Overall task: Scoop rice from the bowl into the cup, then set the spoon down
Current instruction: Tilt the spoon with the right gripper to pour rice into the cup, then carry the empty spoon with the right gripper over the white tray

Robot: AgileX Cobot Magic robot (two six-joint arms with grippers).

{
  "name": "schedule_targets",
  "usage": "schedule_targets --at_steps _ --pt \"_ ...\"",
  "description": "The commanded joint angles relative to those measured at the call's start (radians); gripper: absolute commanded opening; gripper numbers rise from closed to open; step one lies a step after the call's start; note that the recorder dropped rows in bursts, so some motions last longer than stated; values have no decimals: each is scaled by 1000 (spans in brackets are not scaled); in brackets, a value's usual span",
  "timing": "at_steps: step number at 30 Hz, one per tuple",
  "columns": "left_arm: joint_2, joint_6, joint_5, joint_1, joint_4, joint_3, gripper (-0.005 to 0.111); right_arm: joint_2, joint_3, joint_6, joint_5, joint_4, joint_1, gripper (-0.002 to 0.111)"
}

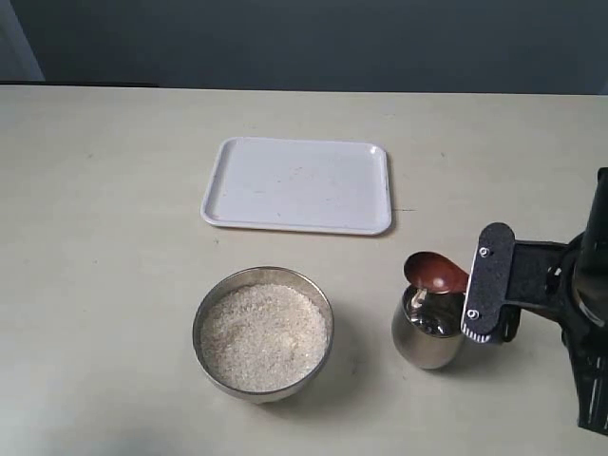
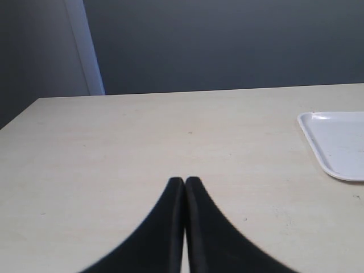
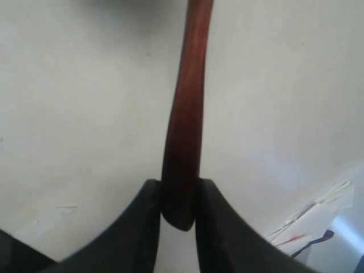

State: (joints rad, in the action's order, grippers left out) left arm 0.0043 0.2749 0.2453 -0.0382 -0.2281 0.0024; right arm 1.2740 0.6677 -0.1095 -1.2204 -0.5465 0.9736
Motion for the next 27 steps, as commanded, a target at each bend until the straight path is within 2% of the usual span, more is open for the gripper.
schedule_targets --at_steps 1,14,27 --pt "-4 -3 -11 -3 4 -2 1 1 6 23 -1 -21 4 1" --pt "-4 -3 -11 -3 4 -2 1 1 4 60 -1 -123 4 1" --pt "-4 -3 -11 -3 4 -2 1 -4 34 227 -1 121 4 1"
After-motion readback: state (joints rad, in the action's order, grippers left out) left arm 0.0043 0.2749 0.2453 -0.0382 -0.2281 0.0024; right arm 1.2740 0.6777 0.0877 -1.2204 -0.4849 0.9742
